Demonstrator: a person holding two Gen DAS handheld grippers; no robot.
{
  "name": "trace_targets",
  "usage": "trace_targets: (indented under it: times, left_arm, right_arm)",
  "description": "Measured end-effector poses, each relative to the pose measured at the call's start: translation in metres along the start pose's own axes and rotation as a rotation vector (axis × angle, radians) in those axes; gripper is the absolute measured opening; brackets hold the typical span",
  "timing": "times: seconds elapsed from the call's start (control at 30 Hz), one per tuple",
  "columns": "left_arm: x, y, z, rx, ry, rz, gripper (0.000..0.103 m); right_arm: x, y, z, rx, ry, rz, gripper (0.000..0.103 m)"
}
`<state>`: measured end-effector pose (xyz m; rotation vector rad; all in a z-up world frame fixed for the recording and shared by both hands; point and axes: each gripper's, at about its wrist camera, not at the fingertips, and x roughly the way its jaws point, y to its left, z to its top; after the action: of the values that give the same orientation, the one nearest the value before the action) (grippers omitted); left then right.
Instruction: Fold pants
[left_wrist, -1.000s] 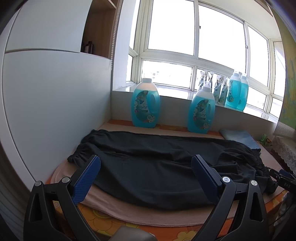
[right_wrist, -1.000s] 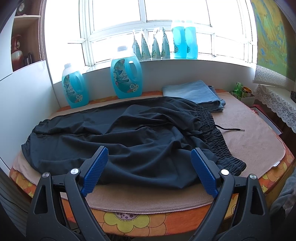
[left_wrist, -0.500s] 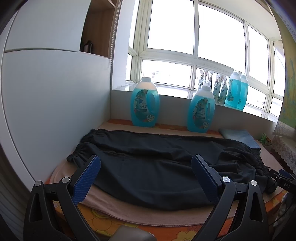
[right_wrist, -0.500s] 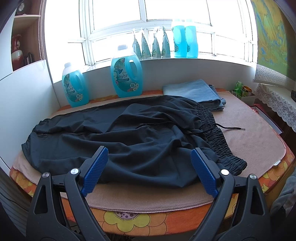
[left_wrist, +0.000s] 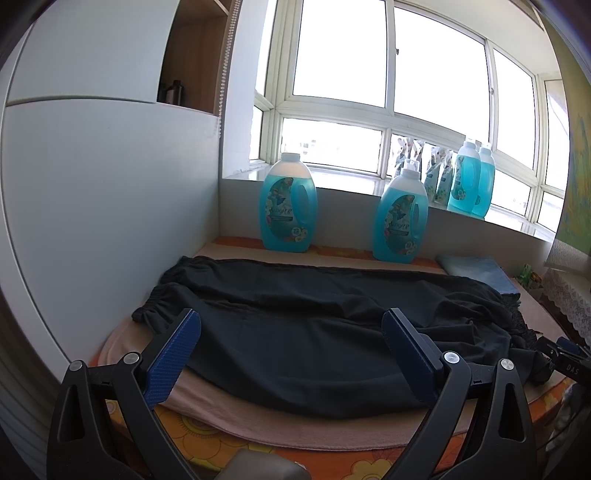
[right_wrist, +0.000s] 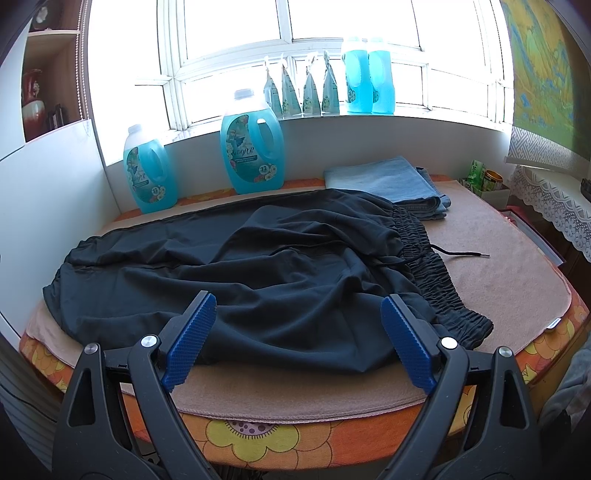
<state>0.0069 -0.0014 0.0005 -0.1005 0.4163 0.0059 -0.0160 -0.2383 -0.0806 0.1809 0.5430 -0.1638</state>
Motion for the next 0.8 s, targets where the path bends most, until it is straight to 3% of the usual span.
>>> trace_targets:
  times: [0.8]
  left_arm:
    - [0.006,0.013,-0.006,-0.03,0.016,0.012,0.098]
  right_arm:
    - [0.004,0.008,-0.005,-0.023,0.01,0.015,0.093]
